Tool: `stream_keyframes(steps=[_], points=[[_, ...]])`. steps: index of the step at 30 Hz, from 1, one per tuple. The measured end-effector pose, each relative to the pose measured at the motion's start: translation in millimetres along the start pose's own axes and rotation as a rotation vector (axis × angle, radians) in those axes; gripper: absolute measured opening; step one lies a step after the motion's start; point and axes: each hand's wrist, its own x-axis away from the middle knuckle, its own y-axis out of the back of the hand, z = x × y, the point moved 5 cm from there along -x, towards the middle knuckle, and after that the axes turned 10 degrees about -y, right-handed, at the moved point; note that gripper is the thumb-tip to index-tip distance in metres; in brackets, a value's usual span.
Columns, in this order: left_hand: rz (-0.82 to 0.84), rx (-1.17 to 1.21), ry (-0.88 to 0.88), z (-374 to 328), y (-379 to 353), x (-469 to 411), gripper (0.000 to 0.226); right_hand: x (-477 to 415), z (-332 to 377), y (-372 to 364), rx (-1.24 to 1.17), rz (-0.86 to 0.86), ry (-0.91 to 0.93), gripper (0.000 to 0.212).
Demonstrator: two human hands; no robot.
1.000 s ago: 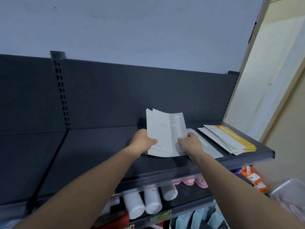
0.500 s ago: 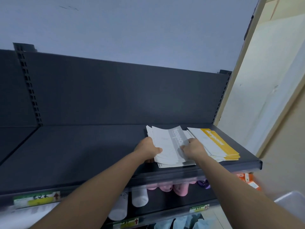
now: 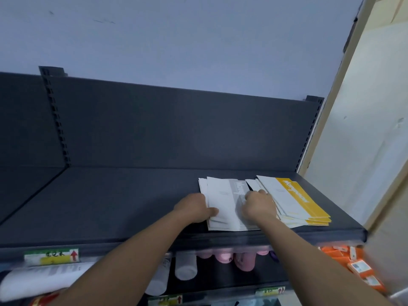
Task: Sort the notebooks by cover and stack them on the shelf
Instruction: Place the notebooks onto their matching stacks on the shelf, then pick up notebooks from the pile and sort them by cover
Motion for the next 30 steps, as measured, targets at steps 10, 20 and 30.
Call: stream_keyframes(steps=[10, 20, 30], points=[[-0.276, -0.408, 0.141, 62, 100, 67, 0.035, 30, 122, 8, -0.113, -0.019, 0.427, 0.036], [-0.347, -0.693, 0.394, 191, 184, 196, 0.036, 138, 302, -10, -0.045, 0.004, 0.835, 0.047], [-0.407, -0.697, 0.625, 330, 254, 348, 0.035, 278, 474, -44, 0.002, 0.058, 1.075, 0.045]])
